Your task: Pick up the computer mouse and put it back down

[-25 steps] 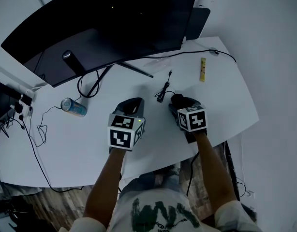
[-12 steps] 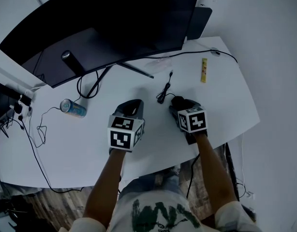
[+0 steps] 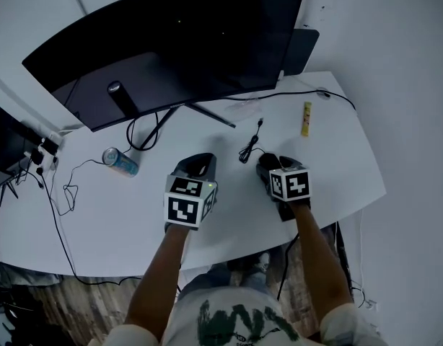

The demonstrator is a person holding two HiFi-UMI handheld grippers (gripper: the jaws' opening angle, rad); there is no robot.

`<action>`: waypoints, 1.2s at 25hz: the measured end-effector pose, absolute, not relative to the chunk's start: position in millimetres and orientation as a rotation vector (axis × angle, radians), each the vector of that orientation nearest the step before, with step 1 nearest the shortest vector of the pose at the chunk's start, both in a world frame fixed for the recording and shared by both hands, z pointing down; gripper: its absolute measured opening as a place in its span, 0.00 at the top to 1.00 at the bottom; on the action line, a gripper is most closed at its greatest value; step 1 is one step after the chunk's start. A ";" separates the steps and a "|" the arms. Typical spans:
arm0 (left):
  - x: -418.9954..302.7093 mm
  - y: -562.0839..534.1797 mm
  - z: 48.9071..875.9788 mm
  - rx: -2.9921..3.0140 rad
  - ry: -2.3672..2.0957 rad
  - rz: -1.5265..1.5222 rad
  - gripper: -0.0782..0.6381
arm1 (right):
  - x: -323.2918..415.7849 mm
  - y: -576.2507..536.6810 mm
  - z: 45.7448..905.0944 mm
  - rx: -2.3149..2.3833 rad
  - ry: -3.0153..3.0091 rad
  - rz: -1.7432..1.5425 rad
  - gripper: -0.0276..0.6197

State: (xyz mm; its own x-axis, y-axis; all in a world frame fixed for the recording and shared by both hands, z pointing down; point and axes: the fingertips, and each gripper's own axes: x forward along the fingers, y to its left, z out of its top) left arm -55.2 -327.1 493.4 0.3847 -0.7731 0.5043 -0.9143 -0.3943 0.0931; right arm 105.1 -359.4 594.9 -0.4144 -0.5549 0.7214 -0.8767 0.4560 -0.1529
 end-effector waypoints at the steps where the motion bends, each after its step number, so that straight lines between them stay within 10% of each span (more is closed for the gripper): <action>1: -56.1 -326.8 489.4 2.294 -1.476 0.544 0.89 | 104.2 -359.8 590.1 1.188 -2.124 0.699 0.45; 11: -68.4 -325.0 442.1 2.302 -1.583 0.482 0.89 | 92.2 -361.2 523.9 1.170 -2.235 0.595 0.47; 30: -72.0 -309.5 365.1 2.340 -1.738 0.407 0.89 | 67.7 -347.7 373.4 1.196 -2.544 0.331 0.81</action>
State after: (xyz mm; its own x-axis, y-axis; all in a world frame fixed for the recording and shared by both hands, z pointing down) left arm -72.0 -309.5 365.1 0.2714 -0.9027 0.3340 -0.9571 -0.2896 -0.0049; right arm 67.7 -347.7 373.4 -0.6037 -0.7055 0.3713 -0.7770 0.6250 -0.0759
